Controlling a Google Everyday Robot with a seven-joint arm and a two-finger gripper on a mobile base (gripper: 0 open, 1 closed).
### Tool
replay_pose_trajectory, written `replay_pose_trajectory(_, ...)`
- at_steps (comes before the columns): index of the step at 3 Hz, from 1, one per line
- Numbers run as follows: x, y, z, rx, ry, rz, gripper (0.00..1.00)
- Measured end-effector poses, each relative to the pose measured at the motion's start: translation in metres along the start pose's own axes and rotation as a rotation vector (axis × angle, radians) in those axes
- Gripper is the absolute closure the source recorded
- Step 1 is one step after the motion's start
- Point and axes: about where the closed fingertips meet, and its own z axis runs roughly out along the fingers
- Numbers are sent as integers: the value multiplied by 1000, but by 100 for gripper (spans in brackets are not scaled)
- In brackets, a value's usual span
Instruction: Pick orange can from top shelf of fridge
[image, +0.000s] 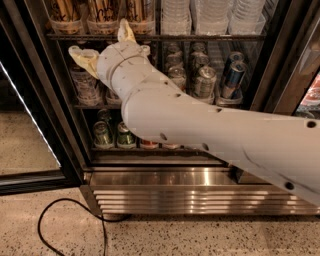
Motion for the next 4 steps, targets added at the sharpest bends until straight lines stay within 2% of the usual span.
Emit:
replay_pose_trajectory(1, -11, -14, 8, 116, -52, 31, 10)
replay_pose_trajectory(2, -16, -30, 9, 221, -79, 55, 17)
replay_pose_trajectory(3, -18, -44, 5, 291, -92, 79, 20)
replay_pose_trajectory(4, -15, -59, 4, 317, -87, 105, 27)
